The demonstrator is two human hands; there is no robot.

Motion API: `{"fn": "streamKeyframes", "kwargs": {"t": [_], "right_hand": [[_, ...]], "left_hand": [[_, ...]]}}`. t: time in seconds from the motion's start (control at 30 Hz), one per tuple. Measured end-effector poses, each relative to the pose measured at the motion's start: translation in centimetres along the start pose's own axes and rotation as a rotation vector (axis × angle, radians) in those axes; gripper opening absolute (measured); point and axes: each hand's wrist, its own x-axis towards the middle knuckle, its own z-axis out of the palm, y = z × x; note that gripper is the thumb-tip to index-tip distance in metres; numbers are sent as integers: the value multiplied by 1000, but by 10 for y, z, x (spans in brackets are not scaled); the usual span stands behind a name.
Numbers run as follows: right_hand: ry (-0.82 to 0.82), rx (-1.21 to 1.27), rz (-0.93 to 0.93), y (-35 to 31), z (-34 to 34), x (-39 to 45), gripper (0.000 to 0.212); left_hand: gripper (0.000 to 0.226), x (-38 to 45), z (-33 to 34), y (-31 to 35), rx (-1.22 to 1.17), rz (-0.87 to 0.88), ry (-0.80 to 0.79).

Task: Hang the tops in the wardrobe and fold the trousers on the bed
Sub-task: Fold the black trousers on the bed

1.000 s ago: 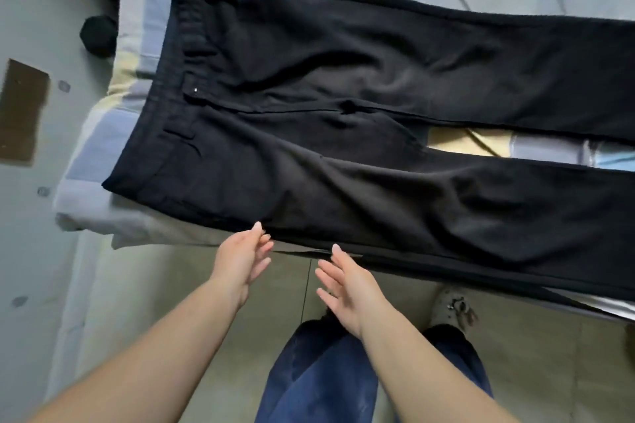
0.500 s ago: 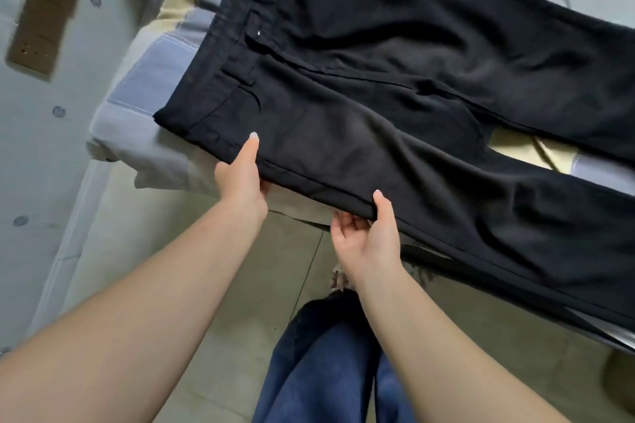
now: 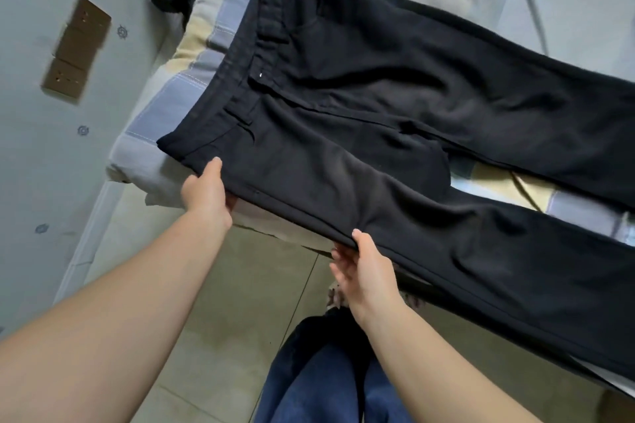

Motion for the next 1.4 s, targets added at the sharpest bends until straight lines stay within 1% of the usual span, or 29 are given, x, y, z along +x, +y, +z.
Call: {"fn": "streamKeyframes", "kwargs": {"t": [0.1,0.17,0.27,0.37,0.5,0.7,0.87,0.97,1.07,1.1,1.13,1.2,1.27,1.33,1.4], "right_hand": [[26,-40,-97,-31,0,-10,21],[54,14,-157,-61,7,-16,24],[58,174,-229,-106,18,-16,26],[60,230,-293,-148,30,-6,27],[134,238,-357,-200,50,15,26],[237,148,-463,-267,80,62,26],[284,16,-524,-309,101,107,28],[285,-46,-553,-331,113,133,29],[307,-94,-587,-351,120,155,29],[282,-116,-594,-356,122,161,29],[220,-155,-601,-359,124,166,27],[38,-329,-597,-360,126,176,22],[-95,-485,-592,-358,126,184,36],[-126,-567,-609,-358,127,185,38],[-118,-589,-631,-360,120,180,36]], "left_hand": [[22,-18,16,30,-26,57,0],[17,-33,33,49,-54,87,-6],[14,-46,66,74,-123,111,-31],[20,-44,108,97,-208,96,-121],[16,-29,162,121,-117,108,-233],[22,7,232,143,10,138,-359],[15,42,273,148,33,121,-377],[21,62,297,151,63,137,-395],[18,76,321,153,76,144,-411],[18,80,328,152,72,148,-415],[20,84,333,151,73,152,-417],[21,91,340,146,99,148,-421],[21,97,341,137,185,150,-437],[22,102,338,129,270,193,-450],[16,101,333,123,318,260,-444]]}}
